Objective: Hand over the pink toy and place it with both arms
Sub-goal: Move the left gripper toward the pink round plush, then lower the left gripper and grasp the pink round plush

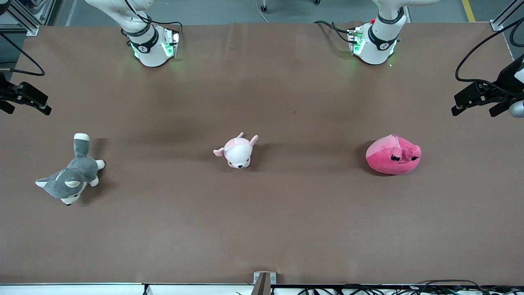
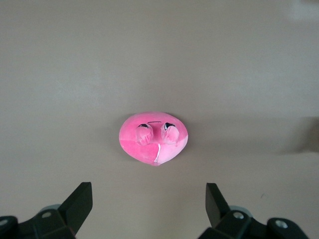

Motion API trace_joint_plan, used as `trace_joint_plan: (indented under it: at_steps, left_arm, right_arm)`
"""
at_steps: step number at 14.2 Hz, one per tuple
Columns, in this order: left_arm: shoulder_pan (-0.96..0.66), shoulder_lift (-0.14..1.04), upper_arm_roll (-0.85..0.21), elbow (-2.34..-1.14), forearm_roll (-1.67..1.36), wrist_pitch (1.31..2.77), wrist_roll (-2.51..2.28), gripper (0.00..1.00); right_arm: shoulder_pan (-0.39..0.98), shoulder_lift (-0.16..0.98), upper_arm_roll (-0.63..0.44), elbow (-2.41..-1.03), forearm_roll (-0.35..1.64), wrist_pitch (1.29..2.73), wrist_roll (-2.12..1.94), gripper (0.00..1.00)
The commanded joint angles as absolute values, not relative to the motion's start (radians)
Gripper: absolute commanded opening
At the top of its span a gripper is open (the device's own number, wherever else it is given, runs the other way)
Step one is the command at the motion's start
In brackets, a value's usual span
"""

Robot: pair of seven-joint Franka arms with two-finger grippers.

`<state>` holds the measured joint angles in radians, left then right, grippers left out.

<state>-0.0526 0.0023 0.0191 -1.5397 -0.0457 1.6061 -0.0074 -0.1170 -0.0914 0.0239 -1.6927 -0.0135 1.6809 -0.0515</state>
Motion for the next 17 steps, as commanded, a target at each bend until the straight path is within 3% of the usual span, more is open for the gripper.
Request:
trace_joint_plan:
  at_steps: [1,6,13,17]
  left_arm:
    - [-0.052,0.011,0.026,-1.537,-0.066,1.595,-0.032,1.00]
    - [-0.003,0.077,0.028,-1.586,-0.061,1.568,-0.041,1.00]
    - [0.020,0.126,0.026,-1.844,-0.055,1.853,-0.041,1.00]
    - [0.012,0.225,0.018,-1.855,-0.055,1.930,-0.041,1.00]
  right_arm:
    - [-0.129,-0.109,0.032,-1.712,-0.017,1.690,-0.045,1.00]
    - [-0.129,-0.109,0.034,-1.712,-0.017,1.694,-0.044,1.00]
    - [-0.129,-0.107,0.034,-1.712,-0.017,1.695,-0.046,1.00]
    - [-0.130,-0.107,0.034,-1.707,-0.015,1.695,-0.046,1.00]
